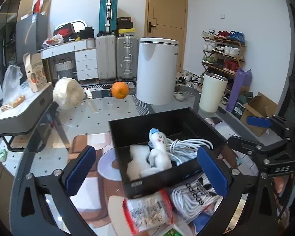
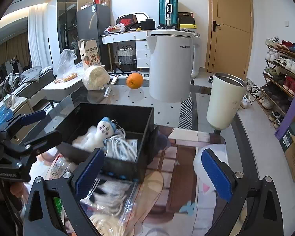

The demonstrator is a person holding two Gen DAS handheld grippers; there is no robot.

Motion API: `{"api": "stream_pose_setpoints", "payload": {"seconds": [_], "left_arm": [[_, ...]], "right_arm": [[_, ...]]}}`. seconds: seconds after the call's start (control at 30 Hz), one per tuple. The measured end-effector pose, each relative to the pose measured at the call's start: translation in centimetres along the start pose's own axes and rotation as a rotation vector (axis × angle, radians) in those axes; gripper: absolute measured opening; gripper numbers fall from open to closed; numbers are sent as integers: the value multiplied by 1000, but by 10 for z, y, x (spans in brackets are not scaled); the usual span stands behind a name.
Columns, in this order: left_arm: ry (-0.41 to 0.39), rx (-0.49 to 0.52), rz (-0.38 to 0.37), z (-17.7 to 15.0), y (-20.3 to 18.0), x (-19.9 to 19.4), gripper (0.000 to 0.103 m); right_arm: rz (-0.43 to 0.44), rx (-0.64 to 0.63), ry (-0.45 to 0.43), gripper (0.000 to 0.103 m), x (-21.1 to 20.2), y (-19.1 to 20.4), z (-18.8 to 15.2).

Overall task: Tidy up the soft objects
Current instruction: 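Withdraw both tools from the box and move toward the remaining bagged items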

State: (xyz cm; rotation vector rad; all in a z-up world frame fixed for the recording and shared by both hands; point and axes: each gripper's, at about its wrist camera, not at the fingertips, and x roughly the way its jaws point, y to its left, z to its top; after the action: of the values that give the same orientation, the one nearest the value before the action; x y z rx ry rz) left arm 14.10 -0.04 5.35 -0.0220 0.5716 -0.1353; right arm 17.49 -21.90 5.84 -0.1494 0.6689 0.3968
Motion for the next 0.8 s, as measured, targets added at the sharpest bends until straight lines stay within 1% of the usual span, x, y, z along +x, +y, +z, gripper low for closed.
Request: {"api": "stream_pose_setpoints", "payload": {"seconds": [0.23, 0.43, 0.8], "left_arm": [[-14, -6, 6, -14, -3, -25, 103], [-17, -3, 16, -30, -5, -44, 103], [31, -16, 31, -61, -5, -56, 103]], "right_arm": [[16, 2, 8, 102, -25, 10, -17], [22, -18, 34, 102, -38, 24, -35], [39, -52, 74, 102, -53, 39, -58]]}}
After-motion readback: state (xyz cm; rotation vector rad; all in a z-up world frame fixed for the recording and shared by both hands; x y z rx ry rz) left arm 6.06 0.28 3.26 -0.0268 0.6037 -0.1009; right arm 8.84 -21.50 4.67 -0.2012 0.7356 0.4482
